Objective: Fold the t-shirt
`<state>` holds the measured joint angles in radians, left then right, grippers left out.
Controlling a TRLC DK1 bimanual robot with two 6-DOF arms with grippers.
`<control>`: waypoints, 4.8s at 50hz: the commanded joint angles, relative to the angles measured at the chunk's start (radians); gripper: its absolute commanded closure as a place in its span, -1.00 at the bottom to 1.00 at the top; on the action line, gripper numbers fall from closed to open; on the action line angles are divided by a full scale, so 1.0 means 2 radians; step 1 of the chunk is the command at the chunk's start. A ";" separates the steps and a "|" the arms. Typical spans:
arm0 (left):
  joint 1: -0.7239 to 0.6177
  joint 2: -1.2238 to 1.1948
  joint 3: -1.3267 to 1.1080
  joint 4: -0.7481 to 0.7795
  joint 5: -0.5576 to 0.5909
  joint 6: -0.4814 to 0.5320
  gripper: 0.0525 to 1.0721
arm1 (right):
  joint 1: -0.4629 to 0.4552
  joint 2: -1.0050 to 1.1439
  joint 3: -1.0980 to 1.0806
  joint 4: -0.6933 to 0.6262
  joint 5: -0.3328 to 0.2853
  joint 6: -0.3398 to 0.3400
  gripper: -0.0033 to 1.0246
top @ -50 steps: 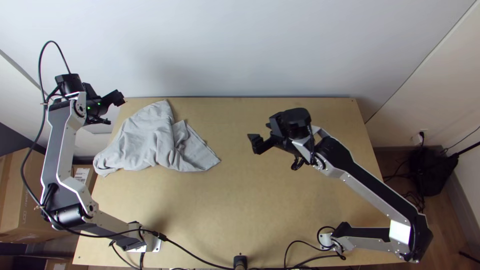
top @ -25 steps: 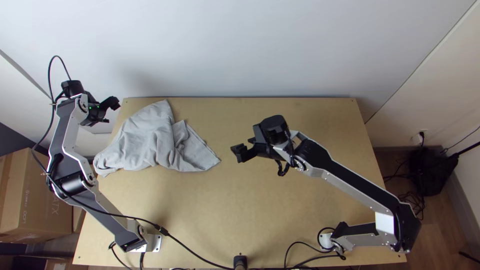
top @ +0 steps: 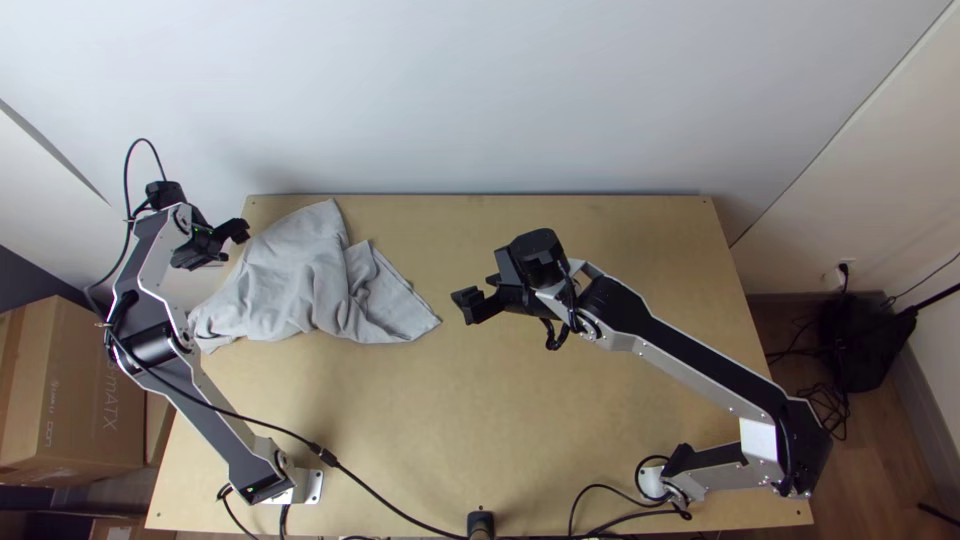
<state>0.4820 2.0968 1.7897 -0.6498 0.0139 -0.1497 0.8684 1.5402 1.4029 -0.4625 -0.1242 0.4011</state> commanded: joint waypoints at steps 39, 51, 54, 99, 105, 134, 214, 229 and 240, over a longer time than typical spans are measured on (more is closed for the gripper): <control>-0.018 0.029 0.028 -0.016 -0.022 0.037 0.95 | -0.032 -0.011 0.043 0.003 -0.002 0.012 -0.93; -0.066 -0.044 0.113 -0.100 -0.020 0.034 0.95 | -0.051 -0.002 0.060 0.003 -0.002 0.013 -0.93; -0.086 -0.064 0.133 -0.121 -0.021 0.032 0.95 | -0.054 -0.002 0.062 0.003 -0.002 0.013 -0.93; -0.562 -0.256 0.026 -0.272 -0.047 0.028 0.95 | -0.245 -0.076 0.006 -0.006 -0.030 0.061 -0.93; -0.625 -0.256 -0.019 -0.247 -0.045 0.027 0.95 | -0.282 -0.103 -0.023 -0.005 -0.048 0.067 -0.93; -0.766 -0.090 0.039 -0.062 -0.008 -0.052 0.95 | -0.551 -0.204 -0.164 -0.008 -0.157 0.067 -0.93; -0.545 -0.203 0.206 -0.133 0.049 -0.074 -0.92 | -0.229 0.173 0.085 -0.102 -0.219 0.031 -0.68; -0.502 -0.248 0.167 -0.144 0.049 -0.075 -0.92 | -0.175 0.268 0.176 -0.104 -0.198 0.025 -0.68; -0.483 -0.271 0.156 -0.144 0.049 -0.064 -0.92 | -0.145 0.327 0.234 -0.112 -0.168 0.027 -0.14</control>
<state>-0.5034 1.6028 2.1143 -0.9352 0.0978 -0.2878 0.5571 2.1334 1.8156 -0.6724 -0.4759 0.4595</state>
